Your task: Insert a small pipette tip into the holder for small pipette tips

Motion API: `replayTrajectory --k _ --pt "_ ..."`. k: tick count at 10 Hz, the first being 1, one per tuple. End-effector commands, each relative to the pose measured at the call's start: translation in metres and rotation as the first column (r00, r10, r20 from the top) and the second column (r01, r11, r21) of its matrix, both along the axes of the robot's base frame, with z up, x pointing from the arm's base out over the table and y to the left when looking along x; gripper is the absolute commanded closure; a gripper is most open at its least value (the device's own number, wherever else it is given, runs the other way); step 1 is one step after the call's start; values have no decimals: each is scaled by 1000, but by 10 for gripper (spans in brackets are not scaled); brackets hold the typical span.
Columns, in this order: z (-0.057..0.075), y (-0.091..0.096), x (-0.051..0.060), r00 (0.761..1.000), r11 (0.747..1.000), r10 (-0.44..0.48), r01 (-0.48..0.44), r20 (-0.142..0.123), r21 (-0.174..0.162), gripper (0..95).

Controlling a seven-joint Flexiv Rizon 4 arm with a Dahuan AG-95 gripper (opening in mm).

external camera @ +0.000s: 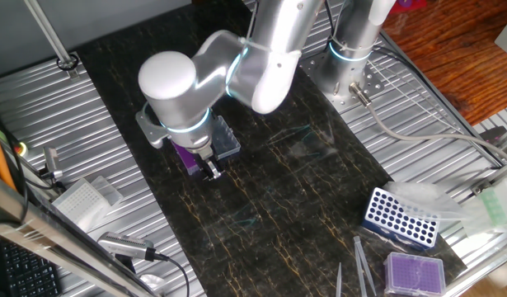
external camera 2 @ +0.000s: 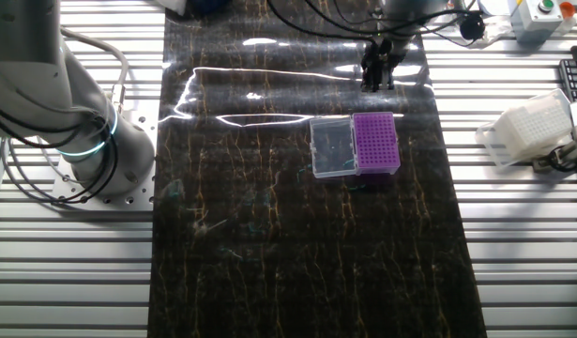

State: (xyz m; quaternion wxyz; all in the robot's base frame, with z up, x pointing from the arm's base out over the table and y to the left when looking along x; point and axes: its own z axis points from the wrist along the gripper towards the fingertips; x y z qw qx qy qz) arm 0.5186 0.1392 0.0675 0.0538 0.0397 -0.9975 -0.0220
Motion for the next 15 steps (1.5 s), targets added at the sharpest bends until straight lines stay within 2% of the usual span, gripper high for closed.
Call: replayTrajectory --k 1,4,7,9,10,12,15 --pt "9 -6 0 1000 1000 13 -13 -10 0 950" --pt "18 -17 1 999 999 42 -41 -19 7 950" --pt "28 -29 4 979 980 201 -201 -20 15 950" --pt "30 -32 4 966 966 257 -257 -19 19 950" --pt "33 -37 3 943 943 333 -333 -21 13 950" --pt "35 -41 2 908 908 419 -419 -25 -1 950" --pt "40 -50 -2 872 872 489 -490 -30 -5 950"
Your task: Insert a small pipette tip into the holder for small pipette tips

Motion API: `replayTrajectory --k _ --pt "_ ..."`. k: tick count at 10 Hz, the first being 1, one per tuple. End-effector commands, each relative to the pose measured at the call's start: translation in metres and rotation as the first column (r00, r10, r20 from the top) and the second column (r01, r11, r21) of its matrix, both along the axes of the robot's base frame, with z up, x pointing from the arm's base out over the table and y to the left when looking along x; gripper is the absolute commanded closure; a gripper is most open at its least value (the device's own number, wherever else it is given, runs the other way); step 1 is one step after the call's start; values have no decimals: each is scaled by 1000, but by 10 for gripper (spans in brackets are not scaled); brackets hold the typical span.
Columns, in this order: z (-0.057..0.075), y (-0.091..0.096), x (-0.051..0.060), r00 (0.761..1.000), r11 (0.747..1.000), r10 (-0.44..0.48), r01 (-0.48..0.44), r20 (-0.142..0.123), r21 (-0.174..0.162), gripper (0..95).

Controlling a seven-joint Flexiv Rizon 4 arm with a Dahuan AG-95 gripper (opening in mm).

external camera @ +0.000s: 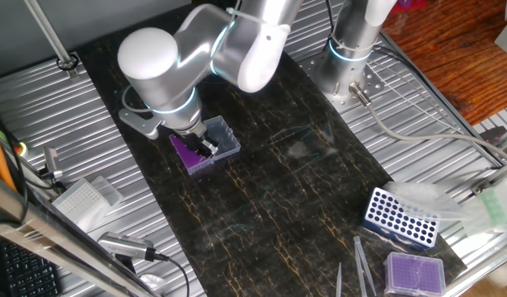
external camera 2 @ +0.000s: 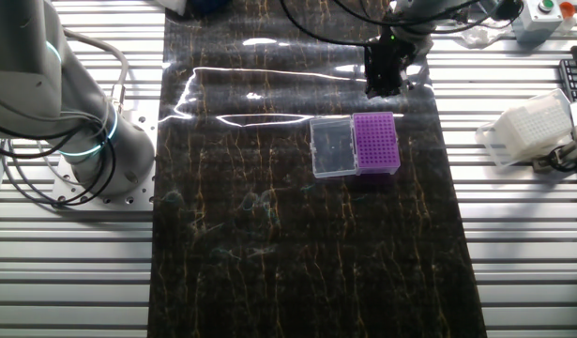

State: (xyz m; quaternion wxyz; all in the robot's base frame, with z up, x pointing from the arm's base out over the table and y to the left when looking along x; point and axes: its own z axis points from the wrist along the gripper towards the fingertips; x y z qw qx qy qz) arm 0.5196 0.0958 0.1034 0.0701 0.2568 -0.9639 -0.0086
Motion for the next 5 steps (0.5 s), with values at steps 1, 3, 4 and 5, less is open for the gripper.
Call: replayTrajectory --k 1,3,4,5 --pt "8 -14 -6 995 995 99 -99 -3 -19 950" --pt "16 -28 -13 991 990 132 -132 -10 -41 950" --pt "18 -31 -14 990 989 141 -141 -14 -54 950" --pt "20 -35 -16 988 985 155 -156 -23 -76 950"
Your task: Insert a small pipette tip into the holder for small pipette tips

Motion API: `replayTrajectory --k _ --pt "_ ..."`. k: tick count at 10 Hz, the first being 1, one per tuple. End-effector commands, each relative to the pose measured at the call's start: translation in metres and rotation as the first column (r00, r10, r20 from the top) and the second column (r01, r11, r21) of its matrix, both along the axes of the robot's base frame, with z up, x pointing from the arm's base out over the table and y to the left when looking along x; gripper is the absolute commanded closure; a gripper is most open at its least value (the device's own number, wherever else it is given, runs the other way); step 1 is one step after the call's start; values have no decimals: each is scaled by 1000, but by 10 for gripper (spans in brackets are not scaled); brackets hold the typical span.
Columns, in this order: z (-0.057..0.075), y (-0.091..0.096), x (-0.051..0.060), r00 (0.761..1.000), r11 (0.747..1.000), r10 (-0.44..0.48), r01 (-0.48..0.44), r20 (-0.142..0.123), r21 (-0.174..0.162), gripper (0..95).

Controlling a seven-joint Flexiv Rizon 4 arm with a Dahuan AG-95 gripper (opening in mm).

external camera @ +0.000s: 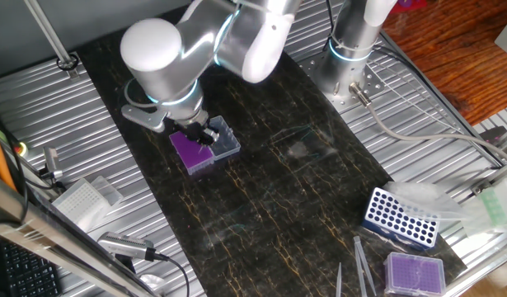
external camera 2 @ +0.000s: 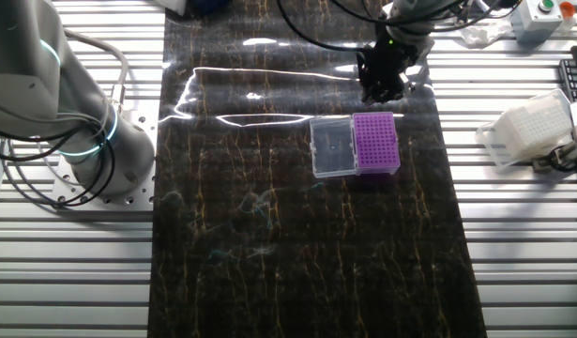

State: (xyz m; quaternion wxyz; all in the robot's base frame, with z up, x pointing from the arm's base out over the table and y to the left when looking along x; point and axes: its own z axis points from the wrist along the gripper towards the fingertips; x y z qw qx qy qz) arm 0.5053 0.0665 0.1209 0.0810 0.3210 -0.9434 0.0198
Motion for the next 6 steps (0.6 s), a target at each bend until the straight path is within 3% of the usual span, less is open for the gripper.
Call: replayTrajectory --k 1,3,6 --pt "3 -10 -4 999 997 47 -48 -12 -55 950" --pt "3 -17 -1 993 990 117 -118 -18 -78 950" --pt "-1 -36 14 990 988 140 -140 -8 -71 950"
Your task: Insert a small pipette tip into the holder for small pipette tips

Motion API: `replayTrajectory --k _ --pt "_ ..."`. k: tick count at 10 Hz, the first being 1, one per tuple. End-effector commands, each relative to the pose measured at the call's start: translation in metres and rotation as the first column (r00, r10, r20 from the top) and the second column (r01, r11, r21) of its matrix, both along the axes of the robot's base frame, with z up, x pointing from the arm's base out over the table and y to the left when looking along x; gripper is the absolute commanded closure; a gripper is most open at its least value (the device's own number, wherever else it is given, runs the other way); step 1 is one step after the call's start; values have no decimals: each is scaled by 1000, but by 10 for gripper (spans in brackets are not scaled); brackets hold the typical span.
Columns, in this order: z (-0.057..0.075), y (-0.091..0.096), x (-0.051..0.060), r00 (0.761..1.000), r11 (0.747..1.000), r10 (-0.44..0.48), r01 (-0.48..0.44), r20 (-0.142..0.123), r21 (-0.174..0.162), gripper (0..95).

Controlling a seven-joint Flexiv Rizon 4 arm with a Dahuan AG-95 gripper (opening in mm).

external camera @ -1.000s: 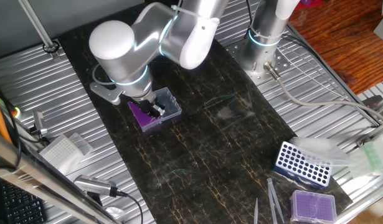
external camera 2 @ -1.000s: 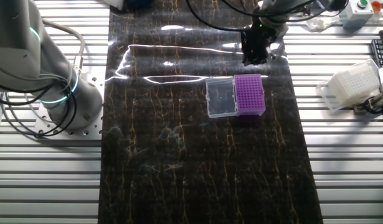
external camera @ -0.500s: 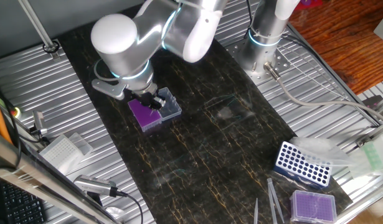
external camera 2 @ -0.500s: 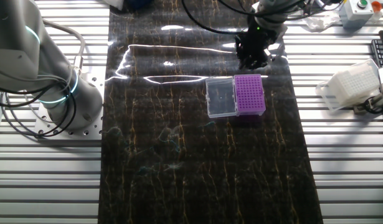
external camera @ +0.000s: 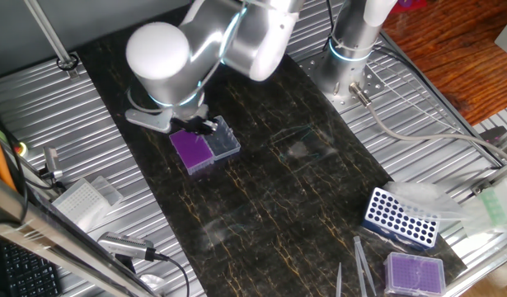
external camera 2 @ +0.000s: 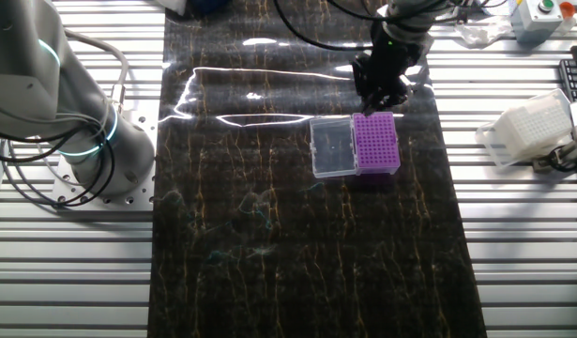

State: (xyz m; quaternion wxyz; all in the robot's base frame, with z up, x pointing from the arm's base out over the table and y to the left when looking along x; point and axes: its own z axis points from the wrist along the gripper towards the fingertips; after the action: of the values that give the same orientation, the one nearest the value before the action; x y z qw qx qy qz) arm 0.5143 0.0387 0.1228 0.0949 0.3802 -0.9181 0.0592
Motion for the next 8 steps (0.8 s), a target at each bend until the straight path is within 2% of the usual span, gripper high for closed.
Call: replayTrajectory --k 1,3,4,7,8 --pt "-4 -16 9 1000 1000 0 0 6 -2 950" --pt "-7 -22 12 1000 1000 -7 7 8 -12 950" --pt "-11 -23 13 1000 998 18 -18 6 -63 950" --pt "-11 -23 12 999 996 41 -41 4 -74 950" --pt "-12 -23 12 997 991 73 -73 -5 -116 950"
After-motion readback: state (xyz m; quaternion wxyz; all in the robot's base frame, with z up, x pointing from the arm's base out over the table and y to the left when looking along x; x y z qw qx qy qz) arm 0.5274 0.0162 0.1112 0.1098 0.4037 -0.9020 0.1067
